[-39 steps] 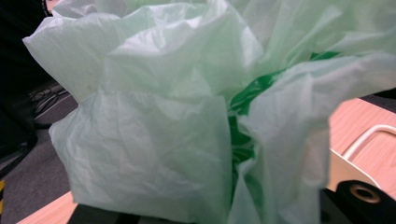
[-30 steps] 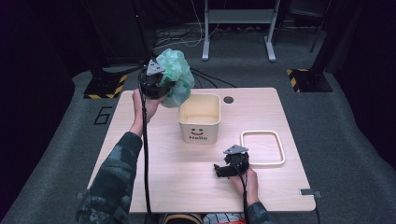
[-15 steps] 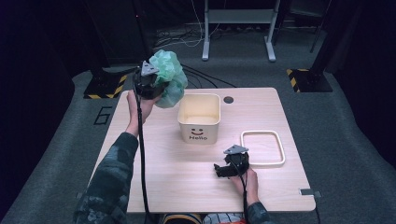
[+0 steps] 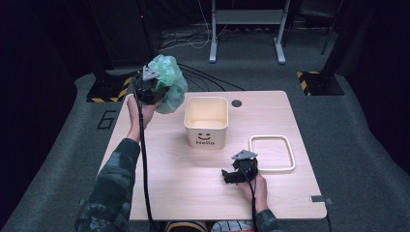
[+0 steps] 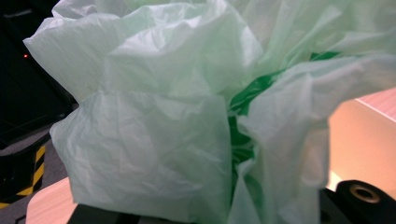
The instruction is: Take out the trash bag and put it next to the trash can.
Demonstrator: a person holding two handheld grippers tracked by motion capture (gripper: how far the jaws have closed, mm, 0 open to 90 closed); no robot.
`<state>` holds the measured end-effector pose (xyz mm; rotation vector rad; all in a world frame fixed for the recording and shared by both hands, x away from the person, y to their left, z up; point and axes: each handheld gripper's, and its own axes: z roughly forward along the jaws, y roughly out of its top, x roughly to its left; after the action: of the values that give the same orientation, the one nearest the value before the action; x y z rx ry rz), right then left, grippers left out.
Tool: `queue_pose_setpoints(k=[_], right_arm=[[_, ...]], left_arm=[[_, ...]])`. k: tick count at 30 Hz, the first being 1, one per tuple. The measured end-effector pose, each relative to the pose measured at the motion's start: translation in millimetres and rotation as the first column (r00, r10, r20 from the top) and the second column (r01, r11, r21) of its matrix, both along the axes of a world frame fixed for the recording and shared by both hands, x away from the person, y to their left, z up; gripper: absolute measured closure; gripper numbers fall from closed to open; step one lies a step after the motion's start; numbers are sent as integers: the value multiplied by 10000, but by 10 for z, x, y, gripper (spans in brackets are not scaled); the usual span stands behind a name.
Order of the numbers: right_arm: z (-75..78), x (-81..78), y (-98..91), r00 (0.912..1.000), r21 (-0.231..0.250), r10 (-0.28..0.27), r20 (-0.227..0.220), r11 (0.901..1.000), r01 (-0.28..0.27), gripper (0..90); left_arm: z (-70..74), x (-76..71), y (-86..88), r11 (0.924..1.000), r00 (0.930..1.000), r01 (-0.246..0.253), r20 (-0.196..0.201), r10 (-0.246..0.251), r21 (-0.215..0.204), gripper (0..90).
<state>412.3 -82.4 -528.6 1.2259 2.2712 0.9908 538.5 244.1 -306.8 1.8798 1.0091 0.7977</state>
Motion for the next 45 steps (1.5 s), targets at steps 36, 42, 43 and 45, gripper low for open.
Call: queue_pose_setpoints(k=[36, 42, 43, 45], right_arm=[[0, -2, -1, 10000, 10, -31, -8, 10000, 31, 88], [-1, -3, -1, 10000, -2, -40, 5, 10000, 40, 89], [-1, -3, 0, 10000, 0, -45, 3, 10000, 45, 89], [-1, -3, 0, 10000, 2, -45, 2, 10000, 45, 89]], left_arm=[[-678, 98, 303, 9956, 9886, -918, -1177, 934, 185, 824], [-811, 113, 308, 9949, 9856, -929, -1384, 975, 391, 823], [-836, 122, 313, 9947, 9843, -946, -1460, 994, 393, 823], [-880, 138, 321, 9942, 9828, -999, -1521, 1051, 409, 823]])
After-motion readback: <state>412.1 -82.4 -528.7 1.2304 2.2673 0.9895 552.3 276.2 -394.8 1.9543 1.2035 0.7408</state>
